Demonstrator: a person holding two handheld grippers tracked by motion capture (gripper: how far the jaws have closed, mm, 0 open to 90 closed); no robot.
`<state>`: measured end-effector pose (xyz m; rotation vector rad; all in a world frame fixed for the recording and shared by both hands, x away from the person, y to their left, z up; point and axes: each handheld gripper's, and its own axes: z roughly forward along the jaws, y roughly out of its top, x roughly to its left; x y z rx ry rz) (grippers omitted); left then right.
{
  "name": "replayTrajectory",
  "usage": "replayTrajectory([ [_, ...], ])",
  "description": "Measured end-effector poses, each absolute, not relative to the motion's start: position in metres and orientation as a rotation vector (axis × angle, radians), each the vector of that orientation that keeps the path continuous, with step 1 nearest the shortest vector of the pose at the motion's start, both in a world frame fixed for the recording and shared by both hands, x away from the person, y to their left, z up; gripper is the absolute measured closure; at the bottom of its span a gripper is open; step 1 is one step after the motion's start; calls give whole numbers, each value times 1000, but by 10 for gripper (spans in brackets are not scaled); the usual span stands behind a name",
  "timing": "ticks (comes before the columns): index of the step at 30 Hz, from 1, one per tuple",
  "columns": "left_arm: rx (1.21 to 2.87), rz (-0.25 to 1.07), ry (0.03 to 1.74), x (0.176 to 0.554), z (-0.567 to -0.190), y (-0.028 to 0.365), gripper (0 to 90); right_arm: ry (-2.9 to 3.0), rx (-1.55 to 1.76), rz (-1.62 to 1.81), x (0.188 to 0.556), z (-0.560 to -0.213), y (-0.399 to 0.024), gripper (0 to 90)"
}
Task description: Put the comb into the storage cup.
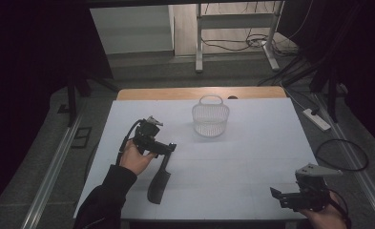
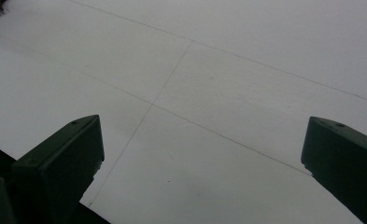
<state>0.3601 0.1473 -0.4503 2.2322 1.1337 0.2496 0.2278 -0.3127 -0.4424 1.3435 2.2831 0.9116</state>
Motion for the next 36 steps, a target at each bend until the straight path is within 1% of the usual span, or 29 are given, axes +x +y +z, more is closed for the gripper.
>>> replayTrajectory([
  [9,2262,216,1114,368,-457,133,0,2284,1343,911,228,-442,-313,0],
  [12,2275,223,1125,369,-460,130,0,2284,1343,911,228,-442,-313,0],
  [14,2283,236,1125,369,-461,128,20,2285,1342,910,228,-442,-313,0],
  [15,2286,240,1121,369,-461,128,51,2285,1341,910,228,-442,-313,0],
  [16,2288,240,1114,369,-461,128,104,2285,1341,910,228,-442,-313,0],
  [18,2285,240,1108,369,-461,129,227,2285,1341,909,228,-442,-313,0],
  [20,2284,234,1104,369,-461,130,375,2285,1341,908,228,-443,-313,0],
  [22,2284,218,1102,369,-460,130,503,2286,1340,907,228,-443,-312,0],
  [26,2288,173,1090,371,-462,128,684,2286,1341,904,228,-443,-312,0],
  [29,2285,156,1088,373,-462,128,858,2285,1343,903,228,-443,-312,0],
  [30,2282,148,1093,374,-462,128,887,2285,1344,902,228,-443,-312,0],
  [36,2296,128,1068,376,-468,128,889,2286,1348,901,228,-443,-313,2],
])
